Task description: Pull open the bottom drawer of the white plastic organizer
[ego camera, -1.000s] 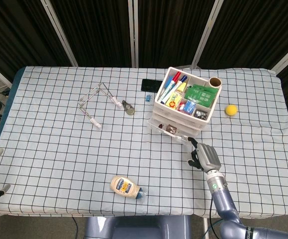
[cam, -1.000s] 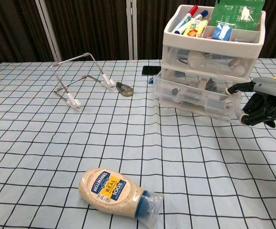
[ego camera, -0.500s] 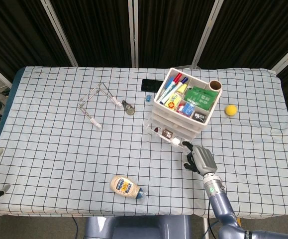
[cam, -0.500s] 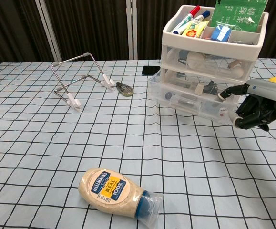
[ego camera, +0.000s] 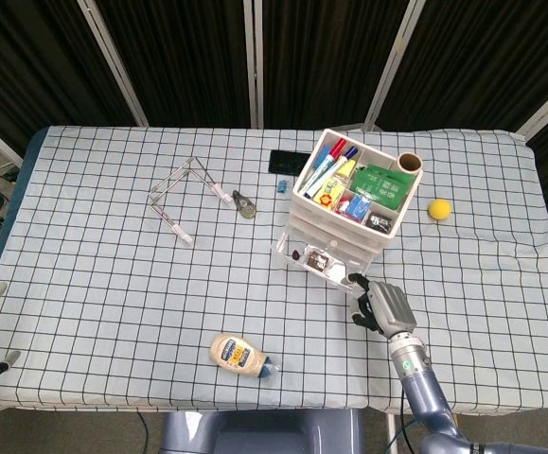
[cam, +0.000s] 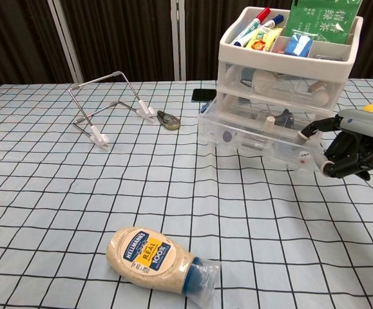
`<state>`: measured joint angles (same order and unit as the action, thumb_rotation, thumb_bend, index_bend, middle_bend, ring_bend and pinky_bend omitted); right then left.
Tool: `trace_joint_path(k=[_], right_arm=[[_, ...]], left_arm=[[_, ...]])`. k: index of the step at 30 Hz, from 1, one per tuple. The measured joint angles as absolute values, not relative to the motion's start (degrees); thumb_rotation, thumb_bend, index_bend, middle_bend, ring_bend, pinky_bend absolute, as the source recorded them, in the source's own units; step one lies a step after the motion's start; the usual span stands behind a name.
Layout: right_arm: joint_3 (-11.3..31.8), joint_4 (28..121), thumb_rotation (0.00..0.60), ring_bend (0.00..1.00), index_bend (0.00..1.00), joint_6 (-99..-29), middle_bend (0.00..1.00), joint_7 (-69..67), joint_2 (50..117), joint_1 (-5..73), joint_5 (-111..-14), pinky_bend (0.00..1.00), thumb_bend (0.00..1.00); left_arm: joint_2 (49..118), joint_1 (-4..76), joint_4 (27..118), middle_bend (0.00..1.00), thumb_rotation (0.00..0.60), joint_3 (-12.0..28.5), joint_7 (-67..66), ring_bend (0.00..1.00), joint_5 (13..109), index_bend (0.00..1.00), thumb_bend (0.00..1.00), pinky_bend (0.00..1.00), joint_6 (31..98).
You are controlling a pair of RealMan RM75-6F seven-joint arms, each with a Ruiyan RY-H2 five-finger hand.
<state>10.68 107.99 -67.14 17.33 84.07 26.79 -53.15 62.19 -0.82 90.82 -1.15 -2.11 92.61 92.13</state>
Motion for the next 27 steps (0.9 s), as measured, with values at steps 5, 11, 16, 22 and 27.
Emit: trace_joint_path(k=[5,11,16,22,27], right_arm=[[9.40,109.24,0.600,0.93,0.36,-67.48,0.94,17.57,83.55,26.46,-55.09,0.80,0.57],[7.41,110.79,0.600,0.93,0.36,-67.85,0.94,18.35,82.85,25.89,-56.77,0.79,0.57],[6.55,111.28,0.600,0.93,0.36,-67.90,0.94,18.74,82.66,25.66,-57.49,0.79,0.57],[6.57,111.25,0.600,0.93,0.33,-67.73,0.93,17.66,82.60,25.54,-58.20,0.79,0.57],[6.70,111.05,0.600,0.92,0.31,-67.65,0.93,15.77,82.61,25.33,-59.95,0.79,0.53]], left_arm=[[62.15,-0.78,90.89,0.00,0.600,-1.13,-2.13,0.00,92.56,0.00,0.00,0.00,92.01],[62.06,-0.84,90.94,0.00,0.600,-1.16,-2.01,0.00,92.61,0.00,0.00,0.00,92.08],[62.00,-0.86,90.98,0.00,0.600,-1.21,-1.93,0.00,92.69,0.00,0.00,0.00,92.07],[62.01,-0.80,90.94,0.00,0.600,-1.16,-1.90,0.00,92.57,0.00,0.00,0.00,91.89],[61.98,-0.75,90.99,0.00,0.600,-1.11,-1.83,0.00,92.42,0.00,0.00,0.00,91.74]])
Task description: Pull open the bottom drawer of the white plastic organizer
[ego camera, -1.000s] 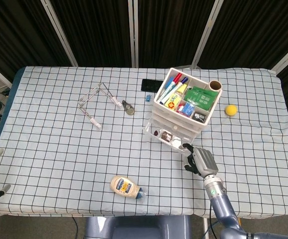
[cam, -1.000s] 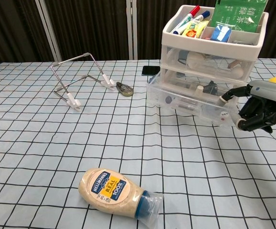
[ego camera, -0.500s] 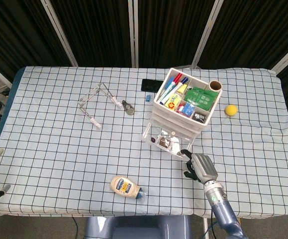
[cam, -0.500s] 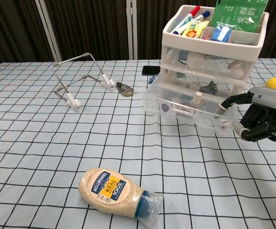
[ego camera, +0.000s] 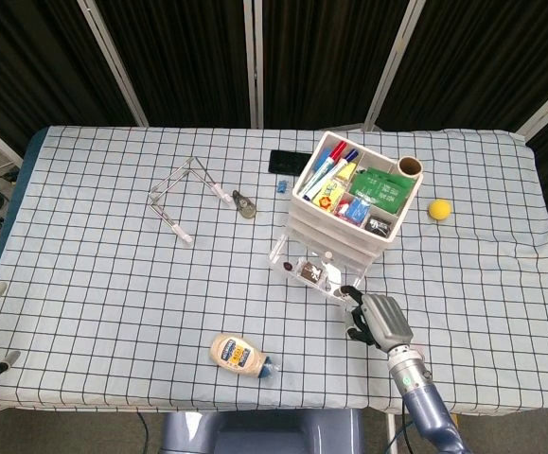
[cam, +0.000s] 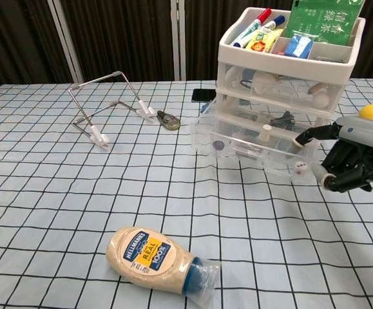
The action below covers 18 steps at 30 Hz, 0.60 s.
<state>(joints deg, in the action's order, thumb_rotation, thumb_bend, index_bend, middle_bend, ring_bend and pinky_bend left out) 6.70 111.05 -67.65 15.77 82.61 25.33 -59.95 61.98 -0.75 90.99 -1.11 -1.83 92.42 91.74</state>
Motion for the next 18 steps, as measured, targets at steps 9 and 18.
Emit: trace_joint_path(k=[9,18], right_arm=[[7.24,112.44,0.600,0.91,0.24,-68.40,0.91,14.00,81.87,24.97,-63.25,0.77,0.44],[7.10,113.21,0.600,0.91,0.24,-68.34,0.91,14.66,81.39,24.91,-62.62,0.77,0.42]], left_arm=[[61.80,-0.91,90.87,0.00,0.600,-0.95,-1.11,0.00,92.35,0.00,0.00,0.00,92.21],[61.64,-1.04,90.72,0.00,0.600,-0.86,-0.62,0.00,92.36,0.00,0.00,0.00,92.54]])
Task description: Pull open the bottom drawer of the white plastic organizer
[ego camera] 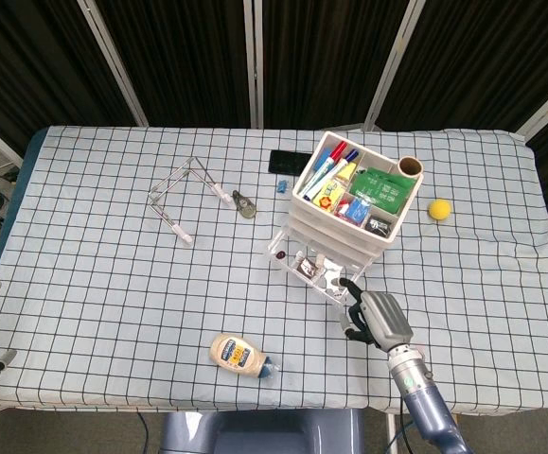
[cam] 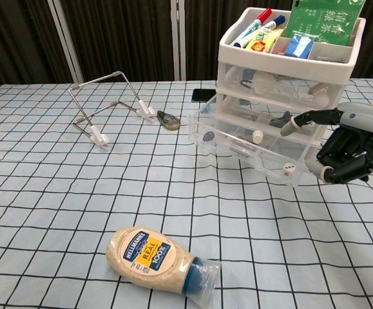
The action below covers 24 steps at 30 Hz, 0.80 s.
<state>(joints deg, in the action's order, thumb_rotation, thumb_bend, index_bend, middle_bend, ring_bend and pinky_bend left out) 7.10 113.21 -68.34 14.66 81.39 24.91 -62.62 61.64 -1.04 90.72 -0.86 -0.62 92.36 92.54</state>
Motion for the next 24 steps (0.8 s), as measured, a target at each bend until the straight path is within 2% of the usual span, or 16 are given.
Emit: trace_joint_path(k=[4,10,17,24], right_arm=[[7.28,113.65,0.600,0.91,0.24,-69.01,0.91,14.40,81.31,24.83,-64.41,0.77,0.38],[7.40,115.05,0.600,0.91,0.24,-70.19,0.91,13.63,80.67,24.31,-66.47,0.77,0.37],[7.10,114.91,0.600,0.91,0.28,-69.01,0.91,12.03,79.83,24.30,-67.02,0.77,0.29],[6.73,114.51,0.600,0.91,0.28,-68.60,0.91,10.51,78.73,24.15,-69.00,0.77,0.26]], left_arm=[[61.60,-1.12,90.71,0.00,0.600,-0.78,-0.43,0.00,92.31,0.00,0.00,0.00,92.73],[61.57,-1.16,90.70,0.00,0.600,-0.76,-0.37,0.00,92.36,0.00,0.00,0.00,92.82],[61.56,-1.28,90.69,0.00,0.600,-0.80,-0.34,0.00,92.52,0.00,0.00,0.00,93.07],[61.65,-1.34,90.57,0.00,0.600,-0.66,-0.26,0.00,92.52,0.00,0.00,0.00,93.28]])
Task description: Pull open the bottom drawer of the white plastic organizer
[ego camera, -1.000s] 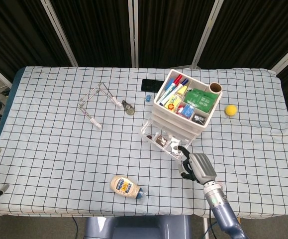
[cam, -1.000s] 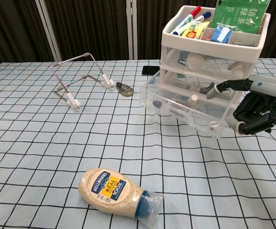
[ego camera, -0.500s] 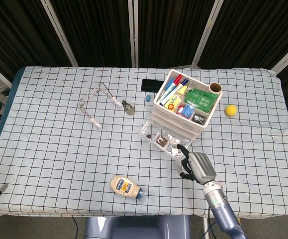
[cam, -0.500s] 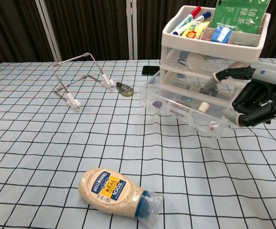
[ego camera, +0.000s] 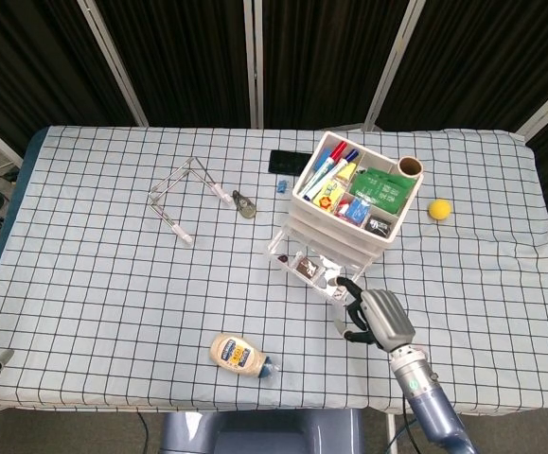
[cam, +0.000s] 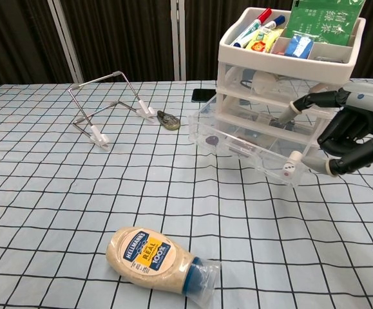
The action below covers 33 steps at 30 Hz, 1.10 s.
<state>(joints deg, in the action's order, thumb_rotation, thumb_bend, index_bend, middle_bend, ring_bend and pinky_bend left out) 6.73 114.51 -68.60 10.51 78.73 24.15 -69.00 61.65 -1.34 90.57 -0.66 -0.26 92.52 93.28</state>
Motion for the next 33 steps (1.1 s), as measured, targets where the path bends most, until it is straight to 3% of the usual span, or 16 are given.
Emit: trace_joint_path(k=[5,12,16,19,28,33], right_arm=[[6.25,114.19,0.600,0.86,0.26,-67.55,0.86,8.59,77.98,24.08,-70.39,0.76,0.24],[6.07,114.97,0.600,0.68,0.19,-64.61,0.63,7.55,75.50,25.06,-71.09,0.64,0.22],[6.88,115.53,0.600,0.64,0.18,-61.46,0.60,4.88,73.64,26.50,-70.94,0.61,0.22],[8.17,115.55,0.600,0.66,0.18,-59.74,0.64,3.64,72.10,28.04,-71.18,0.62,0.21],[9.87,113.29,0.600,0.94,0.10,-58.66,0.94,10.33,70.75,31.51,-73.22,0.74,0.12],[11.40,111.14,0.600,0.97,0.07,-57.66,0.97,18.11,69.81,34.74,-72.93,0.78,0.09]], left_arm=[[61.66,-1.41,90.58,0.00,0.600,-0.58,-0.14,0.00,92.43,0.00,0.00,0.00,93.45],[61.73,-1.60,90.42,0.00,0.600,-0.31,0.11,0.00,92.30,0.00,0.00,0.00,93.99],[61.80,-1.63,90.30,0.00,0.600,-0.04,0.20,0.00,91.87,0.00,0.00,0.00,94.04],[61.90,-1.57,90.15,0.00,0.600,0.30,0.33,0.00,91.23,0.00,0.00,0.00,93.93],[62.18,-1.01,89.86,0.00,0.600,1.25,0.17,0.00,89.06,0.00,0.00,0.00,92.48],[62.26,-0.67,89.79,0.00,0.600,1.96,0.14,0.00,87.47,0.00,0.00,0.00,91.62]])
